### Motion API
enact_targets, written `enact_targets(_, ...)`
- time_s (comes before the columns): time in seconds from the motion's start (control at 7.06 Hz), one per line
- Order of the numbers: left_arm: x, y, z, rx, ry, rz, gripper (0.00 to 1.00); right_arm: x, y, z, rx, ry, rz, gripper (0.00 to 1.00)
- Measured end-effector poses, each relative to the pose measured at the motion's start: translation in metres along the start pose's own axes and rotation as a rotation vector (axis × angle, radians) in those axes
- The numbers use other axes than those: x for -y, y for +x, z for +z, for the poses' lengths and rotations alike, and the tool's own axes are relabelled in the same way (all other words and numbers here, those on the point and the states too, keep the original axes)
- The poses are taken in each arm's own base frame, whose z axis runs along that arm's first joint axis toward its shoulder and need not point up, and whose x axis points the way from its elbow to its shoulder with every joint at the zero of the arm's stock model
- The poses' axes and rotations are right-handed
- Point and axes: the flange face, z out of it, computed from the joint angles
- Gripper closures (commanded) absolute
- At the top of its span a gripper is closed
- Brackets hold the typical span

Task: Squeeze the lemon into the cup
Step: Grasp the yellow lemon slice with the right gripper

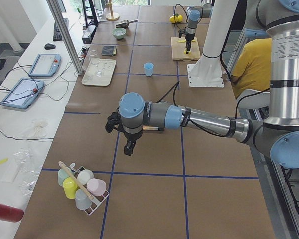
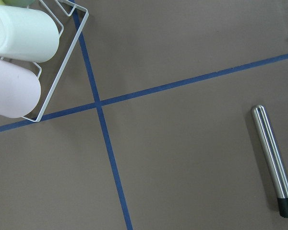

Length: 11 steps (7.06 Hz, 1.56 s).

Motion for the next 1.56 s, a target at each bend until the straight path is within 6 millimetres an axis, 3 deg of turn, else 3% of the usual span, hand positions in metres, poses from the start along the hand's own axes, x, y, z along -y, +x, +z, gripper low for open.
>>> enact_targets(0.57, 0.0, 0.0, 0.0, -0.001, 0.0, 0.0, 0.0, 0.0, 0.001, 0.0, -0.003, 0.0, 0.0, 0.23)
enact_targets(0.99, -0.001, -0.001, 0.001, -0.002, -0.002, -0.002, 0.0, 0.0, 0.0, -0.001, 0.0, 0.0, 0.011, 0.51)
enact_targets(1.13, 0.0, -0.001, 0.001, -0.002, -0.002, -0.002, 0.0, 0.0, -0.001, -0.001, 0.002, 0.0, 0.018, 0.56)
enact_targets(1.56, -0.001, -0.002, 0.002, -0.003, -0.003, -0.003, 0.0, 0.004, -0.001, -0.01, 0.014, 0.004, 0.028, 0.56)
